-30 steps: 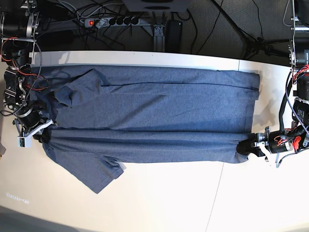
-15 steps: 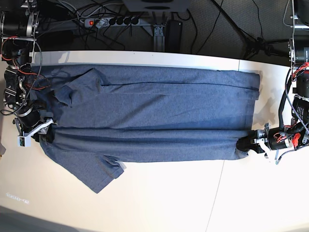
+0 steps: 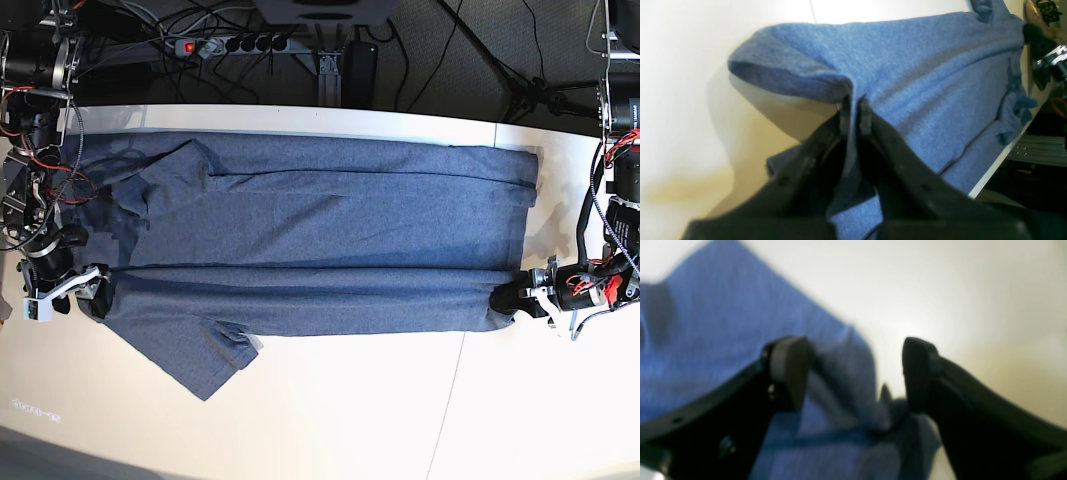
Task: Fold the T-shirt properly
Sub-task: 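Release the right gripper and grasp the strip end near the sleeve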
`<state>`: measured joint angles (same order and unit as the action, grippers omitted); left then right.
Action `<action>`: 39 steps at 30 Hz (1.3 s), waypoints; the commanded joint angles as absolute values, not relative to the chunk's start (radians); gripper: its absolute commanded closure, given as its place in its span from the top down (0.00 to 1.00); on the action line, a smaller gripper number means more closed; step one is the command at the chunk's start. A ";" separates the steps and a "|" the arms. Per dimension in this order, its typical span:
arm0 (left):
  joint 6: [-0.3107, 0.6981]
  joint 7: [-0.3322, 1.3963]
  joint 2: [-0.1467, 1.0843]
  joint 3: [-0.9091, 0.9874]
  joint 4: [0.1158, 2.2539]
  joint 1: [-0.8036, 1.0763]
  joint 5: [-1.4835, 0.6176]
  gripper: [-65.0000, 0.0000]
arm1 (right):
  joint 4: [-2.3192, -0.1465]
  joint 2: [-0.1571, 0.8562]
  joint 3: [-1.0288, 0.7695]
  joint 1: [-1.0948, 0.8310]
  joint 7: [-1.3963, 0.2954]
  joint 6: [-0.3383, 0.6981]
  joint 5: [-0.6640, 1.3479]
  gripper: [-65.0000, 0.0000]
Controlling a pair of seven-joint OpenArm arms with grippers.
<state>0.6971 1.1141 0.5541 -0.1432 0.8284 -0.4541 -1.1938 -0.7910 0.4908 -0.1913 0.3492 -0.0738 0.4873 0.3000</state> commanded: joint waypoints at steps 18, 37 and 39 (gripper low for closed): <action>0.698 1.105 0.574 -0.138 0.842 -0.482 -1.207 0.00 | -0.644 0.458 -0.202 0.643 -0.184 0.476 0.286 0.68; 0.698 1.119 0.574 -0.138 0.842 -0.482 -1.212 0.00 | -0.262 0.345 -0.202 0.814 -0.282 0.505 0.241 0.68; 0.698 1.119 0.574 -0.138 0.842 -0.482 -1.212 0.00 | -0.262 0.327 -0.202 0.818 -0.282 0.505 0.221 0.68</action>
